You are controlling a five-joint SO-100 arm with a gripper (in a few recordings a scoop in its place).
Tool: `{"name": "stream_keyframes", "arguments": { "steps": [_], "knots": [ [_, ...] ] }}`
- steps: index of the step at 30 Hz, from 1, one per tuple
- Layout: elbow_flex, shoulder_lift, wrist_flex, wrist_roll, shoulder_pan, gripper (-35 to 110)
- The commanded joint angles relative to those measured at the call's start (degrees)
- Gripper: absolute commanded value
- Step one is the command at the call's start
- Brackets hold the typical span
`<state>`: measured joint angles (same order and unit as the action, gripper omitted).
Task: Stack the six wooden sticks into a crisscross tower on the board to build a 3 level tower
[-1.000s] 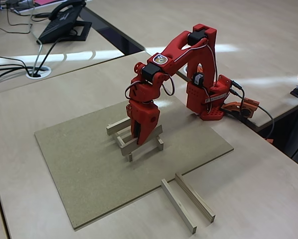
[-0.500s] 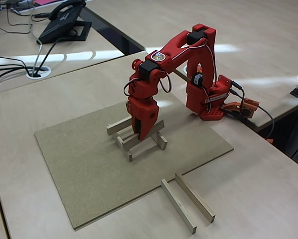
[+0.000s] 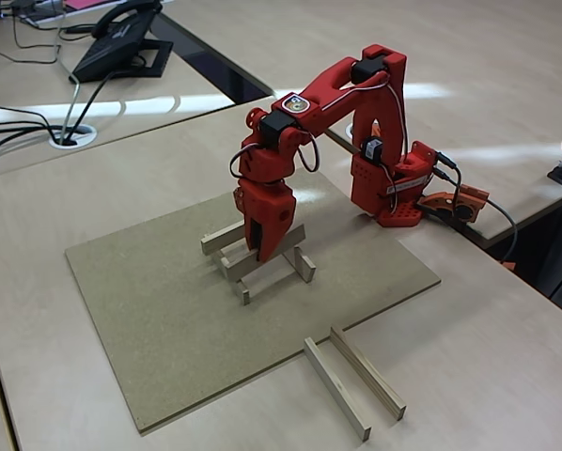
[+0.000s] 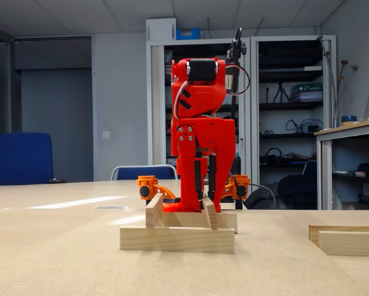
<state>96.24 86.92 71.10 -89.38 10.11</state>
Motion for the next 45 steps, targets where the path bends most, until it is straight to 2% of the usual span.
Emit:
{"name": "stream_keyframes", "arguments": {
  "steps": [1,16,25,39,43,45],
  "knots": [
    [-2.3,1.4,0.3,-0.1,0.4,0],
    [-3.3,-1.5,-1.6,0.9,0.4,0],
    [-2.7,-1.6,-4.0,3.4,1.1,11],
    [-2.3,-1.8,-6.7,4.5,1.6,13],
    [-2.8,-1.5,-10.1,9.9,2.0,12],
    [-3.9,-0.9,-11.5,14.2,2.5,4]
  ]
}}
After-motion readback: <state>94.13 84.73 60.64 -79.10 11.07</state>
